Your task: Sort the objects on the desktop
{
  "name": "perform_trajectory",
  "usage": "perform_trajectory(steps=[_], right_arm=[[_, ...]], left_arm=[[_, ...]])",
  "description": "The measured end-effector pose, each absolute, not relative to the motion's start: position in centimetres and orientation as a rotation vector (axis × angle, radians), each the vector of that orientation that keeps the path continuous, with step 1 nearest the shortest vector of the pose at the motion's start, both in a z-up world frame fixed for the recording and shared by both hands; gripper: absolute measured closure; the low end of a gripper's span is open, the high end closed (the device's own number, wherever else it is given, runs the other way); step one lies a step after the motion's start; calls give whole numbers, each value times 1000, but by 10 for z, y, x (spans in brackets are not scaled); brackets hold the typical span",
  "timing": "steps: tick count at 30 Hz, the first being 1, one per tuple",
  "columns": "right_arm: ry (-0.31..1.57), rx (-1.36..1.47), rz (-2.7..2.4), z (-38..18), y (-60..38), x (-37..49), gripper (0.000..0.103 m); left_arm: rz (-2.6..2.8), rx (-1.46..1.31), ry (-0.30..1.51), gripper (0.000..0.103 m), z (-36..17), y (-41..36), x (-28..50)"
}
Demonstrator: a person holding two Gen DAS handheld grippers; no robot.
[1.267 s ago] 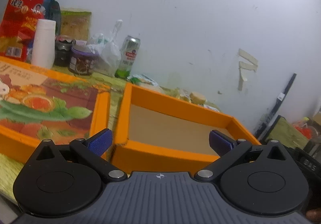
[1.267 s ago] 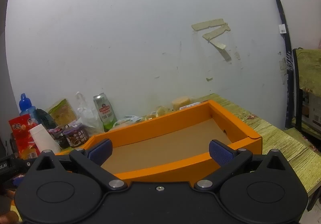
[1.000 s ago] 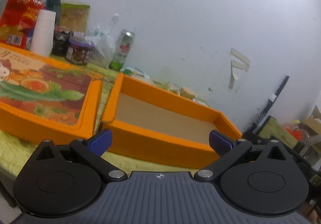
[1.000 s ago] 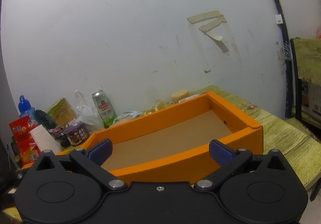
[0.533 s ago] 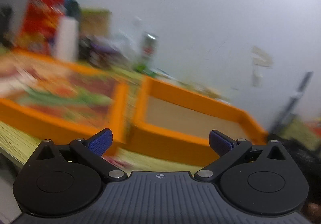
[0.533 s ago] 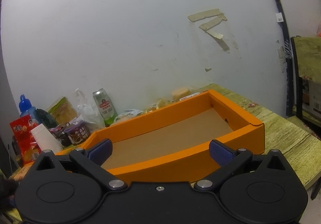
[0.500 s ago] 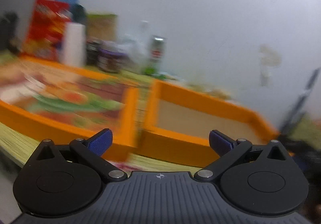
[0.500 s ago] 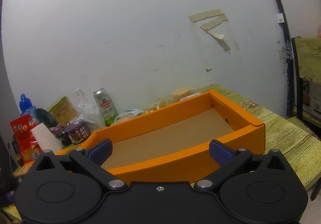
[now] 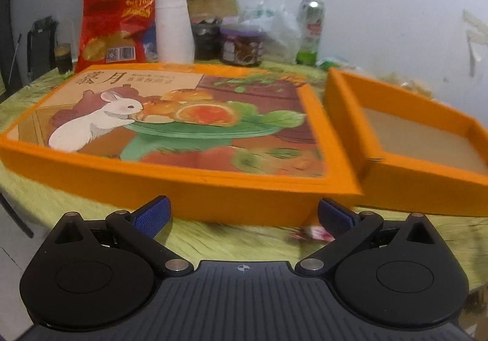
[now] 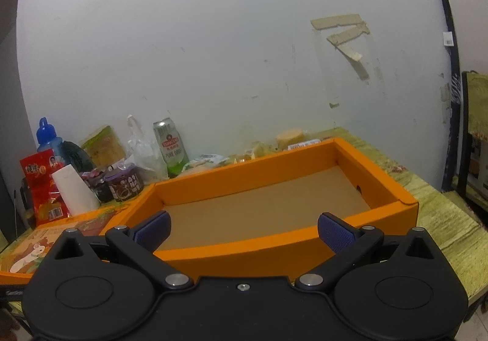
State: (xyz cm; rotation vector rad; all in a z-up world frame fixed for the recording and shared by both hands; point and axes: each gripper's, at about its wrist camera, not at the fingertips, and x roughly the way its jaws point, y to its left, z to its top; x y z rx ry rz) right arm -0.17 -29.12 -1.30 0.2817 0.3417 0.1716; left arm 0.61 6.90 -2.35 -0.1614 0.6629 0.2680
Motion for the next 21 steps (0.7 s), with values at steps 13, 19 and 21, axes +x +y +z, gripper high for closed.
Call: perform_trajectory(steps=[13, 19, 21], right_arm=[[362, 293, 95, -18, -297, 5, 0], [398, 313, 84, -22, -303, 11, 0], [411, 306, 65, -22, -304, 12, 0]], left_arm=[[140, -107, 623, 0, -26, 71, 3], [69, -154, 571, 0, -10, 49, -7], [37, -158, 544, 0, -2, 42, -5]])
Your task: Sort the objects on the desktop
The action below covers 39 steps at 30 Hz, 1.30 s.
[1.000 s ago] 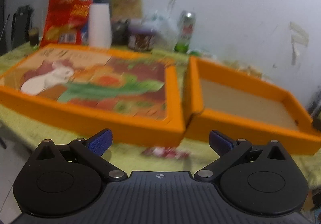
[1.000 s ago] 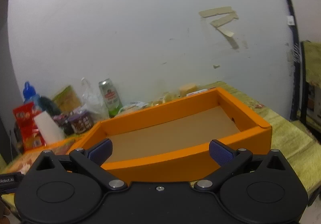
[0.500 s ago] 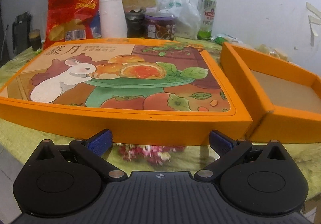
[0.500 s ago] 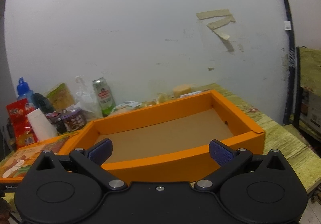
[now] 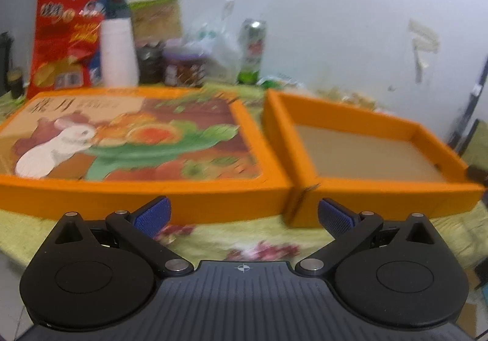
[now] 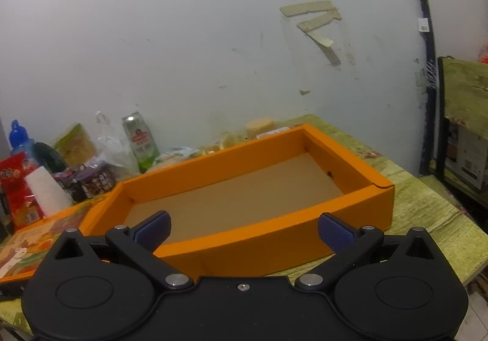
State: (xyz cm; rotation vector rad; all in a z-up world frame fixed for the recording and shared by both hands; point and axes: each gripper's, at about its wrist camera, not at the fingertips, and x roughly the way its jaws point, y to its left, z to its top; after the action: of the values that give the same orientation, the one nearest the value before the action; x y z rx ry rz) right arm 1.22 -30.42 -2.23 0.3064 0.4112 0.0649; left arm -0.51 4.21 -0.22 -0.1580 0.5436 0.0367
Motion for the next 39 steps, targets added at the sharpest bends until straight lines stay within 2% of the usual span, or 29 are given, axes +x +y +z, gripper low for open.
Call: perform_trajectory(steps=[10, 17, 27, 39], right_arm=[[342, 252, -54, -7, -356, 33, 0], [445, 209, -129, -13, -386, 78, 0], [599, 293, -72, -37, -400, 106, 0], [624, 361, -10, -39, -402, 100, 0]], left_arm=[[-127, -113, 535, 0, 12, -2, 55], [-126, -119, 618, 0, -2, -16, 95], [-140, -147, 648, 0, -13, -16, 94], [-169, -116, 675, 0, -12, -37, 87]])
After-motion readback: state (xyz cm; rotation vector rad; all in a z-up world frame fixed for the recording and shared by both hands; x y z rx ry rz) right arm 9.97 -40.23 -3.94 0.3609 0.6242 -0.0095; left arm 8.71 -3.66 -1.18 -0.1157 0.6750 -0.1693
